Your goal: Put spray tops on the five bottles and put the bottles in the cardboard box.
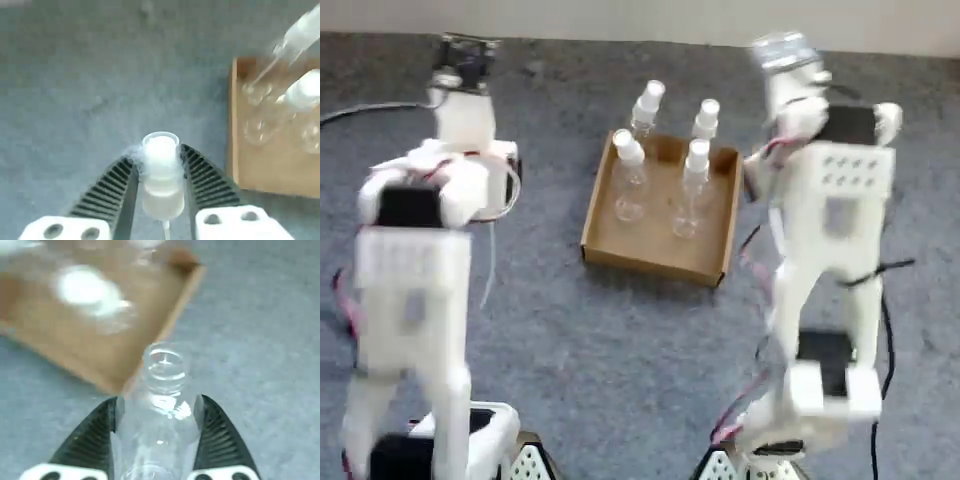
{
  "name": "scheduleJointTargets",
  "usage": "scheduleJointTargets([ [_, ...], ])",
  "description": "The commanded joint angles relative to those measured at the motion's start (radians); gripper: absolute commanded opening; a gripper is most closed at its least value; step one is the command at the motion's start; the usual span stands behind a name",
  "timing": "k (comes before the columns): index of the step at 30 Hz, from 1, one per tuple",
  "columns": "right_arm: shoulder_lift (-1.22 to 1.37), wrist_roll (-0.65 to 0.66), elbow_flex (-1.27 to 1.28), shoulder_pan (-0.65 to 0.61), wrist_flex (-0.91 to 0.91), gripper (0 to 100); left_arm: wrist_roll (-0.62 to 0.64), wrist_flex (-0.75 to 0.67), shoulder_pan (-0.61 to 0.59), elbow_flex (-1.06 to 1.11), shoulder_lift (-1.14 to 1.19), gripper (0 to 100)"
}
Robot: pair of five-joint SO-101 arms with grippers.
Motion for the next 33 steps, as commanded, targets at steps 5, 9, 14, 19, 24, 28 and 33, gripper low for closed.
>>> scheduleJointTargets([
  [5,-0.504,-0.107,0.618,-0.395,-0.418,0.4,0.104,0.003,-0.016,-0.045,-0.414,0],
  [9,-0.611,-0.16,0.9,-0.538,-0.645,0.4,0.238,0.003,-0.016,-0.045,-0.499,0],
  [14,-0.625,-0.222,1.033,-0.657,-0.816,0.4,0.425,0.003,-0.088,-0.045,-0.556,0],
  [19,-0.636,-0.195,1.059,-0.714,-0.886,0.4,0.494,-0.066,-0.096,0.045,-0.565,0],
  [24,-0.633,-0.164,1.064,-0.713,-0.892,0.5,0.542,-0.27,-0.094,0.223,-0.572,0],
  [28,-0.636,-0.173,1.064,-0.714,-0.892,0.5,0.56,-0.362,-0.074,0.302,-0.572,0],
  [33,-0.636,-0.252,1.079,-0.714,-0.892,0.5,0.559,-0.396,-0.053,0.32,-0.568,0],
])
